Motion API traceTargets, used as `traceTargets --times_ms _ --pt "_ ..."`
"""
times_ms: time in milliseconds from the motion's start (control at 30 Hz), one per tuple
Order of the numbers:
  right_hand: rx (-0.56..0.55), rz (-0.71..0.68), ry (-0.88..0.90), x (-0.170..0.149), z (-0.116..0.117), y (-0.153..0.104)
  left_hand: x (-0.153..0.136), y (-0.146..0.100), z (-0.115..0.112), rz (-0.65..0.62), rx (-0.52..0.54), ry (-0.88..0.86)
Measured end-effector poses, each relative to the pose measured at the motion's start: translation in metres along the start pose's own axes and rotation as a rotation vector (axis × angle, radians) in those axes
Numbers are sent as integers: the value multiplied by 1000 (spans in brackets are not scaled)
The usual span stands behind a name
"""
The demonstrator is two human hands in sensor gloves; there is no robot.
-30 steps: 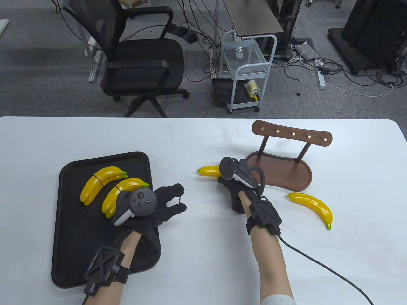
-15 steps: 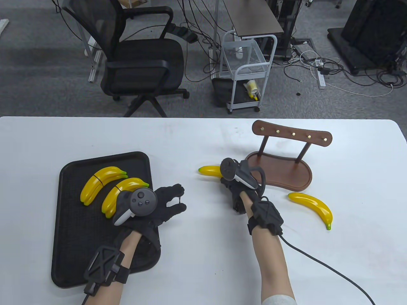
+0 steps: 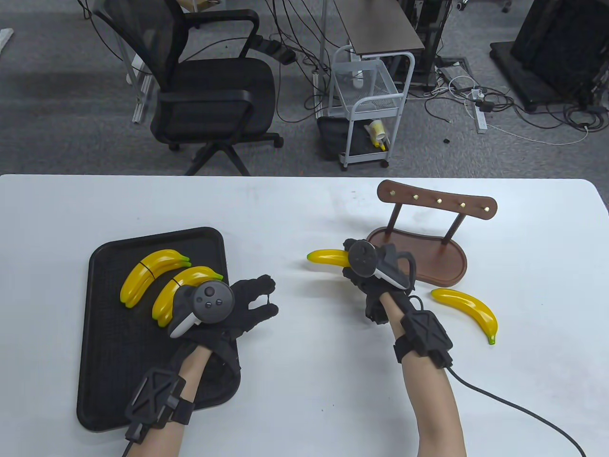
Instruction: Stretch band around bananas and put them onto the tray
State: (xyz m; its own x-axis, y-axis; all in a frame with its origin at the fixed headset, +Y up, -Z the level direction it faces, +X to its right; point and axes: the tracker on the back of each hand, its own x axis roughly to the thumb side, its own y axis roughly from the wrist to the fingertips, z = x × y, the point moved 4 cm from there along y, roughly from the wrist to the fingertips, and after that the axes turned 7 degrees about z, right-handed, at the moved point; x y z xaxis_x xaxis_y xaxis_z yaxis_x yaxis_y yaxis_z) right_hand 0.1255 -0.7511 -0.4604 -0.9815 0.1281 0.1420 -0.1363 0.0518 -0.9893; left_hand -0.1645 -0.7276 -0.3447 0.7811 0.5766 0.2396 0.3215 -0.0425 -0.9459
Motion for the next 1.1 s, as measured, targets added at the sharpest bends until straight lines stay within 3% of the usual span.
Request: traceTargets --times_ms 500,1100 --pt "-88 -4 -18 -50 -42 -49 2 0 -2 -10 -2 2" --pt "-132 197 4 -158 -61 -98 2 0 -3 -5 -5 5"
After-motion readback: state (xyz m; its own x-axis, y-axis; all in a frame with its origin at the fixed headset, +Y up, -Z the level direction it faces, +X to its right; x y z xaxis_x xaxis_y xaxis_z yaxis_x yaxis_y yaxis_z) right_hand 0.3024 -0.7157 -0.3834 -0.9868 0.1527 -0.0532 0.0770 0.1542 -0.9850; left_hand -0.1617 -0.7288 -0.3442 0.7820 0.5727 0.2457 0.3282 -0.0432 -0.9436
